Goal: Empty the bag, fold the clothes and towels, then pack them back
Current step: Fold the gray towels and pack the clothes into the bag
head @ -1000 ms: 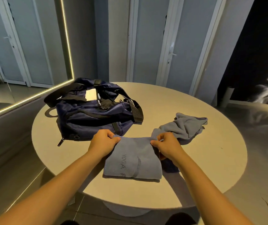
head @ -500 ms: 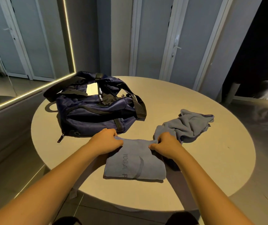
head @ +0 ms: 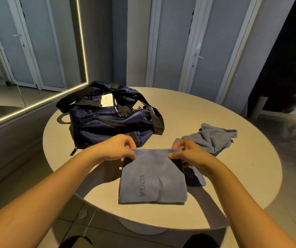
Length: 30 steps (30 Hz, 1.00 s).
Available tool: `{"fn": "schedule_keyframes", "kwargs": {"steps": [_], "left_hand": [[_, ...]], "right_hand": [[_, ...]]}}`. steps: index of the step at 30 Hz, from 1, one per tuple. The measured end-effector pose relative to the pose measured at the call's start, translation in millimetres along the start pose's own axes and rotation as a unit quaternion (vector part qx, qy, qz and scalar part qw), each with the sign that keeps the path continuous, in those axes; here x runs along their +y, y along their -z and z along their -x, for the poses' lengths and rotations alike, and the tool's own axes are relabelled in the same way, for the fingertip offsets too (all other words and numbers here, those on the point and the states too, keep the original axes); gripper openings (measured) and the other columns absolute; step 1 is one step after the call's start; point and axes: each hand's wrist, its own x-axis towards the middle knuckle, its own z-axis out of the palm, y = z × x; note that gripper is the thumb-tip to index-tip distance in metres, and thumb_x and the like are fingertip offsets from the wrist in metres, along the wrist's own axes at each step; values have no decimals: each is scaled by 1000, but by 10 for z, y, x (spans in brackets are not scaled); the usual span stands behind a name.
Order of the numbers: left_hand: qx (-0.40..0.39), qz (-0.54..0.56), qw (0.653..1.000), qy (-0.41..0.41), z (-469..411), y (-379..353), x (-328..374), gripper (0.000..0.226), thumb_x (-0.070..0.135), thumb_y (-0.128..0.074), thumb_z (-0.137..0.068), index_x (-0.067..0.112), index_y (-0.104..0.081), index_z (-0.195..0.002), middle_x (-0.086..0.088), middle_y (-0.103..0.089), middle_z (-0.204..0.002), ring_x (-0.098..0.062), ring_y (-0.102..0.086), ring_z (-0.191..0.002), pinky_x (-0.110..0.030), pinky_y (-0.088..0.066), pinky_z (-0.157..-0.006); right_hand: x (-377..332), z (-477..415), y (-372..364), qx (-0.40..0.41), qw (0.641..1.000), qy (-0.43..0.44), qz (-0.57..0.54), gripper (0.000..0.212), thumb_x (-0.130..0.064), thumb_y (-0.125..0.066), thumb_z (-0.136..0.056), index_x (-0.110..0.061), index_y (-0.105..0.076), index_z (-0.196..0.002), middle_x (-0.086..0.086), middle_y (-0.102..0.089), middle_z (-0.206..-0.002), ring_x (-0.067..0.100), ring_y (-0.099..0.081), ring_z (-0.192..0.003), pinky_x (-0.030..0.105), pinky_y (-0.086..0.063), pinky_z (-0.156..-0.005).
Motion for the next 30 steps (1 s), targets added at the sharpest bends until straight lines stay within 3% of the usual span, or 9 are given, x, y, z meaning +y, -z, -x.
{"fn": "schedule_keyframes", "kwargs": {"steps": [2,4,10,12,15,20,24,27,30], "left_hand": [[38,52,998,-28,80,126,90,20,12,-79,-87,18,-70,-104,-11,-71,-94,-20,-64,-82,-27,-50,-71],[75,86,992,-59,162,244,192,23,12,-79,-87,22,-73,-106,-4,-75,-98,-16,-70,-88,-25,-53,-78],[220,60,952,-207,492,185,244,18,12,-78,-87,26,-69,-94,8,-67,-98,-9,-64,-95,-20,-52,-82],[199,36,947,-251,607,41,74,20,10,-79,-87,25,-66,-92,9,-63,-102,-11,-63,-103,-17,-47,-87],[115,33,969,-217,814,-219,-202,26,11,-78,-87,31,-62,-90,18,-66,-117,0,-59,-120,-16,-50,-95],[70,17,979,-193,1044,-542,-486,30,32,-79,-87,35,-65,-113,20,-68,-115,-3,-64,-113,-33,-56,-96],[115,-6,974,-196,1109,-632,-572,37,56,-67,-83,37,-71,-114,24,-66,-113,-4,-63,-111,-34,-56,-93],[138,6,971,-197,1115,-716,-582,26,54,-64,-87,36,-70,-105,20,-68,-108,-7,-64,-105,-36,-56,-87],[159,12,969,-187,1088,-785,-564,10,44,-63,-97,34,-64,-98,17,-69,-97,-10,-65,-90,-40,-55,-76]], "right_hand": [[-109,33,84,29,998,37,-42,22,-15,-74,-91,-14,-63,-111,9,-70,-105,26,-69,-97,36,-59,-83],[-232,83,157,56,993,91,-53,26,-12,-74,-91,-18,-66,-115,5,-72,-108,21,-69,-102,33,-60,-86],[-297,390,152,92,969,228,-17,19,1,-75,-86,-16,-71,-94,0,-73,-93,20,-68,-92,31,-59,-82],[-136,519,48,70,969,237,20,20,6,-71,-83,-11,-66,-91,-1,-70,-93,19,-67,-92,37,-58,-84],[204,695,-166,9,974,220,43,19,9,-67,-80,-7,-58,-86,-5,-71,-108,11,-66,-110,41,-54,-97],[599,907,-441,-13,980,194,51,25,6,-64,-79,-11,-46,-84,-10,-71,-121,3,-59,-124,46,-50,-102],[629,1018,-533,25,969,230,87,21,-17,-70,-86,-22,-60,-103,-15,-70,-116,7,-63,-116,37,-52,-97],[705,1065,-591,75,962,234,119,31,-48,-66,-84,-36,-69,-112,-19,-69,-110,10,-64,-107,37,-52,-93],[744,1047,-632,99,963,229,102,18,-48,-67,-91,-38,-71,-105,-17,-71,-101,10,-65,-97,35,-53,-85]]}}
